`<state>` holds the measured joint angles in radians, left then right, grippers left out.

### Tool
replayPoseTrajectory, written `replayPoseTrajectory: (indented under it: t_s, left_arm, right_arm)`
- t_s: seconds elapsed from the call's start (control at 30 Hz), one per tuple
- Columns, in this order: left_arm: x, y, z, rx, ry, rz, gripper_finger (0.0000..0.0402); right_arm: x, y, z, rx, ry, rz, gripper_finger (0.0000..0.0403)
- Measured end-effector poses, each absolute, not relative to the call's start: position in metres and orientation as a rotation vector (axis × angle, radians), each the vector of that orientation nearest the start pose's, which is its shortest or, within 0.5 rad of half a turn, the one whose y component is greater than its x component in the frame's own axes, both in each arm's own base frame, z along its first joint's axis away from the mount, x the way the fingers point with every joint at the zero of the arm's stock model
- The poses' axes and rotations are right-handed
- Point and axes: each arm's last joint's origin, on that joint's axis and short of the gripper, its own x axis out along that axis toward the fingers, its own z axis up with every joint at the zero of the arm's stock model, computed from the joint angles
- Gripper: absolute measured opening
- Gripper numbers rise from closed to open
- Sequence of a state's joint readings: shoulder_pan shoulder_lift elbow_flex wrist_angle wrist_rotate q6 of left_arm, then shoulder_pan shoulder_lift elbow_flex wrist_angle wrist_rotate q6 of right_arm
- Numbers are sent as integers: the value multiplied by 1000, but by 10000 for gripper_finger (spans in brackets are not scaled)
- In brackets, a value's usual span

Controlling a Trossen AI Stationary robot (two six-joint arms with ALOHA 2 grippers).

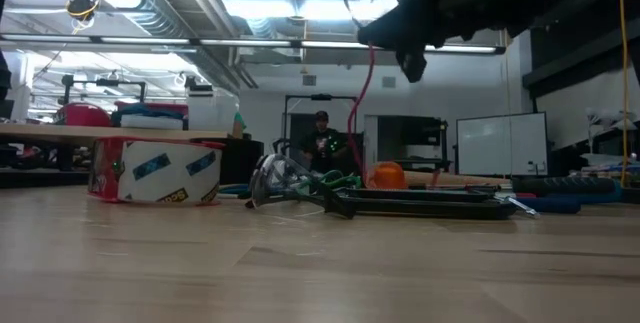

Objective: Coil cords
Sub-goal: Uncoil the wire from the spool

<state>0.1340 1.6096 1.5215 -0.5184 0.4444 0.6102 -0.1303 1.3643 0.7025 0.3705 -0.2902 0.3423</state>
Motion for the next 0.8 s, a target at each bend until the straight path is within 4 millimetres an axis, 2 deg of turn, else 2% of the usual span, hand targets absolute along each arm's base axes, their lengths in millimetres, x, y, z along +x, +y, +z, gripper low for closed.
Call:
replayPoseTrajectory:
  t_s: [0.2,0.43,0.6,0.8]
  left_arm:
    - [322,57,355,419,725,-253,0]
    - [276,67,358,296,960,-233,0]
    - [264,60,352,103,1047,-375,0]
    - [266,42,348,-80,927,-686,0]
  right_arm:
    - [285,-27,230,420,344,179,6]
    - [285,-27,230,408,335,181,6]
    - [288,-30,239,355,232,115,6]
    - [289,-35,250,290,94,-44,6]
